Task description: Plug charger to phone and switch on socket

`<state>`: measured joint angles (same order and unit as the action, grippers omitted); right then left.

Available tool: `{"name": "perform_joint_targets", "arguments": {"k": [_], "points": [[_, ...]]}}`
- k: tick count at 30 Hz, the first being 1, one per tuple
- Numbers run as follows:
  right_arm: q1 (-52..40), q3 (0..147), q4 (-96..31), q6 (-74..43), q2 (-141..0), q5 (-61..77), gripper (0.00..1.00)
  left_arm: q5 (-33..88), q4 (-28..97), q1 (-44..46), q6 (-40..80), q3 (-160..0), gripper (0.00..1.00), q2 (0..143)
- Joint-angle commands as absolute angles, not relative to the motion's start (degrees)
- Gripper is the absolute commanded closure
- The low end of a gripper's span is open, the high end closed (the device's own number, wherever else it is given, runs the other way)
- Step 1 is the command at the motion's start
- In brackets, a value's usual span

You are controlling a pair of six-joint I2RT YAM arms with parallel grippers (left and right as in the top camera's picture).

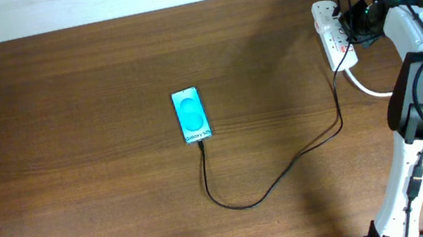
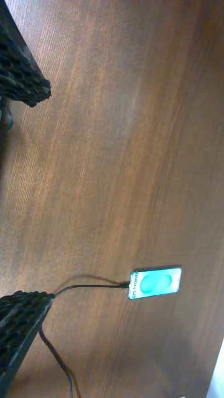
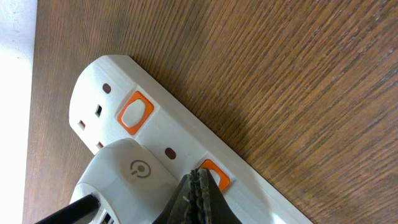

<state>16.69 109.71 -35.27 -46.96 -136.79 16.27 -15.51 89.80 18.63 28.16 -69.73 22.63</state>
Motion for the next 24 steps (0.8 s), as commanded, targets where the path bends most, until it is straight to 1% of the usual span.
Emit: {"name": "perform_joint_targets", "arguments": {"k": [1,5,17,20,24], "points": [[10.8,106.3,-38.7,-48.8,-142.6,20.3,0.96,-16.3,89.7,18.9,28.7,-69.6,0.01,22.2],[9.5,106.3,-39.2,-49.6,-143.5,20.3,0.96,-16.3,89.7,18.9,28.7,-69.6,0.01,22.2],[9.3,106.0,-41.6,-50.0,-144.0,20.3,0.96,-16.3,89.7,18.9,28.7,-69.6,0.01,22.2],[12.8,106.1,-43.4,-50.0,-143.9,20.7,0.96,-16.3,89.7,18.9,28.7,-69.6,0.01,22.2],[19.0,106.1,-47.3,-46.7,-138.9,22.0,0.95,-16.3,89.7,18.9,28.7,-69.6,0.01,22.2]]}}
